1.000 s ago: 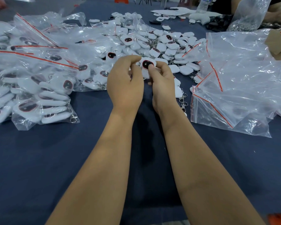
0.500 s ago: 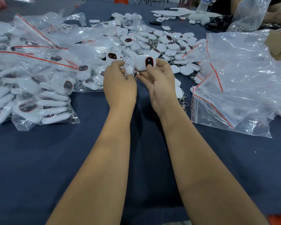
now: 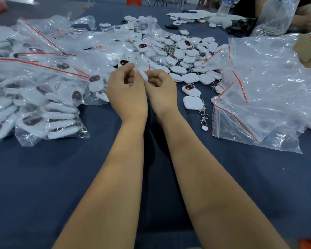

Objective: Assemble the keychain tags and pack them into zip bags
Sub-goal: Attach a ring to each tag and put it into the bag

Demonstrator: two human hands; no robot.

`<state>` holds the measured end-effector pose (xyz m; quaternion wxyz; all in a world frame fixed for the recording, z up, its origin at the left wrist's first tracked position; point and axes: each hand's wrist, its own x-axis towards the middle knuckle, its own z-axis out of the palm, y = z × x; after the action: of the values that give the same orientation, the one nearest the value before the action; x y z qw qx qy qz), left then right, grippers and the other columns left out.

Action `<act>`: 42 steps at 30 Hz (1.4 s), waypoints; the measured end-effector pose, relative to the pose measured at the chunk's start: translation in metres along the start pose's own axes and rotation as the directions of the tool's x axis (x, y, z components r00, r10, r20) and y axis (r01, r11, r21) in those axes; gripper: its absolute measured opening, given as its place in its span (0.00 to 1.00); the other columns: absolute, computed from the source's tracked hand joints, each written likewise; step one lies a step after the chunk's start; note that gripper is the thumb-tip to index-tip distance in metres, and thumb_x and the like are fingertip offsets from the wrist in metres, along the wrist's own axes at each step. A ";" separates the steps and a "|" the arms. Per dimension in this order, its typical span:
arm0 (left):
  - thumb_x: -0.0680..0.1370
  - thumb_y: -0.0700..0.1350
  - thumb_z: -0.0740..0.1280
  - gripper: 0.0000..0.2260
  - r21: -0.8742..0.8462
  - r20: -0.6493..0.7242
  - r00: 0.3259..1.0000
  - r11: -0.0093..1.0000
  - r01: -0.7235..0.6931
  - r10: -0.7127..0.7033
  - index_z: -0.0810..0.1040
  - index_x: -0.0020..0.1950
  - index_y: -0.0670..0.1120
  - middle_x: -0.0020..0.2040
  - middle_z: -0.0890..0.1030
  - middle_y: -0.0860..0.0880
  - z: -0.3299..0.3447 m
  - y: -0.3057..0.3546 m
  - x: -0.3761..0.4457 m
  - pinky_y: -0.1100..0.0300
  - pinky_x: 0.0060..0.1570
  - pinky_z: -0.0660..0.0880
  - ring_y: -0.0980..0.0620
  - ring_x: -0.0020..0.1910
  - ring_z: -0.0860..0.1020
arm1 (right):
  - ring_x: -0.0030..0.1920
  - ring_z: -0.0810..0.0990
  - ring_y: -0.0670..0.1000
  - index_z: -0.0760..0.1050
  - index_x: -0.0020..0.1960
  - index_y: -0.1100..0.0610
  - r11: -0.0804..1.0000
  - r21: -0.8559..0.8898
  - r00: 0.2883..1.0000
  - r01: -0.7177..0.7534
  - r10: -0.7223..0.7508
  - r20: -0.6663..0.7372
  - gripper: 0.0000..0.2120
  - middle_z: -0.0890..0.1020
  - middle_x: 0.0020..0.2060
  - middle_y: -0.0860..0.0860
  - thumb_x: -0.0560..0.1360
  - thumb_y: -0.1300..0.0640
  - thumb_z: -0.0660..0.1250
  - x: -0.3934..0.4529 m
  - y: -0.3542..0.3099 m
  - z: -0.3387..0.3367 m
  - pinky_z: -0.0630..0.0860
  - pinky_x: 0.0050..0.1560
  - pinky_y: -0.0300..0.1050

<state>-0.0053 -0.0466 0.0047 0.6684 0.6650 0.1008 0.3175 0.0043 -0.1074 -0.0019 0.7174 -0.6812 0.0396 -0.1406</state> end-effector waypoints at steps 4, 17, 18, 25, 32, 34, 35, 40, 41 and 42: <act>0.74 0.40 0.67 0.08 0.012 0.031 0.994 0.994 -0.105 0.105 0.80 0.48 0.54 0.45 0.78 0.58 -0.001 0.002 -0.004 0.68 0.49 0.74 0.62 0.45 0.78 | 0.42 0.82 0.44 0.84 0.51 0.58 0.982 -0.168 0.996 0.090 -0.087 0.023 0.08 0.86 0.41 0.51 0.74 0.65 0.69 0.001 0.005 0.002 0.79 0.46 0.39; 0.71 0.34 0.63 0.15 0.221 0.214 0.872 0.847 -0.483 0.441 0.81 0.54 0.44 0.55 0.76 0.45 0.006 0.008 -0.015 0.74 0.55 0.62 0.47 0.57 0.71 | 0.66 0.67 0.58 0.75 0.63 0.52 0.365 -0.931 0.953 -0.014 -0.277 -0.123 0.17 0.72 0.67 0.54 0.76 0.56 0.61 0.002 -0.007 -0.045 0.60 0.63 0.49; 0.71 0.33 0.63 0.15 0.140 0.279 0.839 0.845 -0.516 0.467 0.81 0.54 0.42 0.55 0.76 0.45 0.008 0.010 -0.021 0.70 0.58 0.65 0.48 0.57 0.72 | 0.68 0.64 0.59 0.74 0.65 0.53 0.334 -0.941 0.964 -0.051 -0.231 -0.135 0.17 0.69 0.69 0.56 0.77 0.54 0.60 0.003 -0.004 -0.046 0.58 0.66 0.50; 0.79 0.40 0.64 0.12 -0.044 0.680 0.733 0.999 0.015 0.018 0.77 0.62 0.49 0.62 0.74 0.54 0.021 0.011 -0.041 0.68 0.59 0.70 0.62 0.61 0.73 | 0.63 0.69 0.56 0.71 0.64 0.56 0.213 -0.976 0.983 0.044 -0.185 0.003 0.16 0.73 0.62 0.53 0.81 0.53 0.52 0.001 0.001 -0.051 0.63 0.59 0.48; 0.78 0.41 0.65 0.12 0.003 0.523 0.838 0.984 0.179 -0.154 0.76 0.60 0.50 0.60 0.73 0.54 0.022 0.002 -0.022 0.59 0.62 0.72 0.54 0.63 0.73 | 0.64 0.68 0.59 0.70 0.64 0.57 0.219 -0.974 0.981 -0.060 -0.168 -0.098 0.16 0.73 0.63 0.57 0.79 0.53 0.56 0.001 0.001 -0.046 0.61 0.63 0.51; 0.77 0.41 0.66 0.12 -0.005 0.462 0.872 0.983 0.181 -0.158 0.77 0.61 0.48 0.59 0.75 0.53 0.020 -0.001 -0.016 0.61 0.62 0.71 0.54 0.61 0.74 | 0.63 0.68 0.59 0.71 0.63 0.57 0.260 -0.961 0.981 -0.093 -0.143 -0.133 0.16 0.74 0.63 0.58 0.77 0.55 0.59 0.000 0.001 -0.045 0.61 0.62 0.51; 0.77 0.41 0.65 0.12 -0.014 0.429 0.888 0.982 0.190 -0.166 0.77 0.60 0.48 0.58 0.75 0.54 0.019 -0.002 -0.013 0.64 0.60 0.71 0.56 0.59 0.74 | 0.62 0.69 0.59 0.71 0.63 0.57 0.272 -0.958 0.980 -0.088 -0.151 -0.133 0.17 0.74 0.62 0.58 0.75 0.57 0.60 0.000 0.001 -0.045 0.61 0.61 0.51; 0.77 0.39 0.64 0.10 -0.128 0.280 0.940 0.963 0.238 -0.195 0.79 0.55 0.50 0.53 0.80 0.56 0.013 -0.001 -0.008 0.77 0.45 0.70 0.66 0.48 0.76 | 0.58 0.71 0.58 0.71 0.66 0.56 0.330 -0.944 0.954 0.007 -0.284 -0.093 0.22 0.73 0.59 0.55 0.72 0.64 0.62 0.003 0.001 -0.045 0.60 0.54 0.46; 0.77 0.38 0.63 0.10 -0.137 0.272 0.942 0.961 0.239 -0.195 0.80 0.54 0.49 0.51 0.81 0.56 0.011 -0.001 -0.007 0.75 0.48 0.72 0.65 0.47 0.77 | 0.57 0.72 0.57 0.70 0.67 0.57 0.414 -0.909 0.952 0.045 -0.294 -0.086 0.24 0.72 0.60 0.55 0.72 0.65 0.62 0.003 0.001 -0.045 0.60 0.51 0.43; 0.77 0.38 0.63 0.10 -0.143 0.271 0.942 0.960 0.241 -0.197 0.81 0.51 0.49 0.48 0.82 0.56 0.011 -0.001 -0.007 0.69 0.51 0.75 0.63 0.46 0.78 | 0.55 0.72 0.56 0.70 0.68 0.58 0.526 -0.846 0.950 0.089 -0.299 -0.086 0.25 0.70 0.60 0.56 0.72 0.67 0.63 0.003 0.001 -0.044 0.60 0.48 0.39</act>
<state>-0.0046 -0.0593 0.0023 0.7627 0.6236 0.0596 0.1607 -0.0031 -0.1505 -0.0057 0.2789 -0.9189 0.1041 -0.2588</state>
